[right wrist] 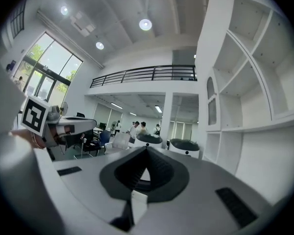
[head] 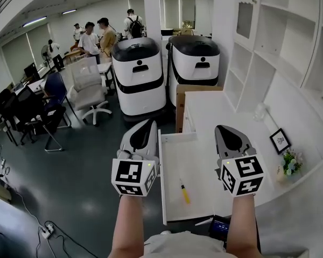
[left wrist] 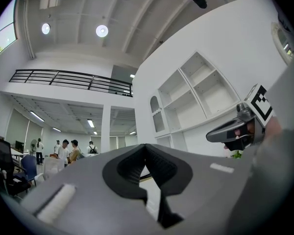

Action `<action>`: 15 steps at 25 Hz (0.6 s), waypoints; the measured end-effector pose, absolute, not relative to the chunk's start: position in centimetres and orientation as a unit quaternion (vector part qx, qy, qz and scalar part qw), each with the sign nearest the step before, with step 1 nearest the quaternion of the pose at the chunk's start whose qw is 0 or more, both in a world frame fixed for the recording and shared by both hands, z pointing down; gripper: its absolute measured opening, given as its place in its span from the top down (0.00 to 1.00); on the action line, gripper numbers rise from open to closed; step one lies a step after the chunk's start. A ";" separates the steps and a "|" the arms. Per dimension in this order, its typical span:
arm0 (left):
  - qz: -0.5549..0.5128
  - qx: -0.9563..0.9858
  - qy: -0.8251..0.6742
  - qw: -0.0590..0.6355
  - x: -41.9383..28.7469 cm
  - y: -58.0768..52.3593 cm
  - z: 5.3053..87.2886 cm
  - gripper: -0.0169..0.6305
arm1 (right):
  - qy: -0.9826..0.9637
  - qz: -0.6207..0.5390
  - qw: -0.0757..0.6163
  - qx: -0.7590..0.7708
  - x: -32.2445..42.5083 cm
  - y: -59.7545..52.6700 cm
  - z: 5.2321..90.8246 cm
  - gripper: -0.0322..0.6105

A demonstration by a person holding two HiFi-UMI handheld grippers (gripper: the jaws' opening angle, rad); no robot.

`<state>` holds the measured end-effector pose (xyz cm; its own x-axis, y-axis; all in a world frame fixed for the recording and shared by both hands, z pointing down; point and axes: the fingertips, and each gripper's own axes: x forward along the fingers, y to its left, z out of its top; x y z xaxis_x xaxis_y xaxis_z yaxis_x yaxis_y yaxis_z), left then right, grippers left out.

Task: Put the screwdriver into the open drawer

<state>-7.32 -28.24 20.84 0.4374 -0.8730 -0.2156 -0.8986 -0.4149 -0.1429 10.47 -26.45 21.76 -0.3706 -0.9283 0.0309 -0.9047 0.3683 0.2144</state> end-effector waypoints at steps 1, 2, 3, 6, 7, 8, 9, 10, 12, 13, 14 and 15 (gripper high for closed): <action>0.058 -0.839 0.528 0.119 -7.3 -28.2 20.4 0.96 | -0.822 -0.088 0.071 0.558 10.5 -26.3 21.2 0.94; 0.061 -0.838 0.529 0.120 -7.3 -28.2 20.0 0.96 | -0.821 -0.095 0.069 0.559 10.5 -26.1 20.7 0.94; 0.063 -0.837 0.530 0.123 -7.3 -28.2 19.5 0.96 | -0.820 -0.100 0.067 0.560 10.5 -25.9 20.2 0.94; 0.067 -0.834 0.531 0.136 -7.4 -27.8 18.3 0.96 | -0.817 -0.111 0.057 0.563 10.5 -25.3 18.9 0.94; 0.068 -0.833 0.530 0.140 -7.4 -27.6 17.9 0.96 | -0.816 -0.113 0.054 0.564 10.5 -25.1 18.4 0.94; 0.070 -0.833 0.529 0.143 -7.4 -27.5 17.6 0.96 | -0.815 -0.116 0.050 0.566 10.6 -24.9 18.0 0.94; 0.071 -0.833 0.529 0.145 -7.4 -27.4 17.4 0.96 | -0.813 -0.119 0.047 0.568 10.7 -24.8 17.7 0.94; 0.072 -0.833 0.529 0.147 -7.4 -27.3 17.2 0.96 | -0.812 -0.121 0.044 0.570 10.8 -24.7 17.4 0.94; 0.073 -0.832 0.530 0.150 -7.3 -27.3 16.8 0.96 | -0.810 -0.122 0.036 0.572 11.1 -24.6 16.9 0.94; 0.073 -0.831 0.530 0.151 -7.3 -27.4 16.7 0.96 | -0.810 -0.122 0.033 0.573 11.2 -24.5 16.8 0.94; 0.074 -0.831 0.531 0.152 -7.3 -27.4 16.5 0.96 | -0.810 -0.121 0.030 0.573 11.3 -24.5 16.6 0.94; 0.075 -0.831 0.531 0.152 -7.4 -27.4 16.4 0.96 | -0.809 -0.121 0.028 0.574 11.3 -24.5 16.5 0.94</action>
<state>-7.37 -27.42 16.41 0.4259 -0.8585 -0.2855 -0.9040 -0.3910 -0.1727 11.32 -24.47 16.52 -0.3392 -0.9361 -0.0928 -0.9225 0.3117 0.2278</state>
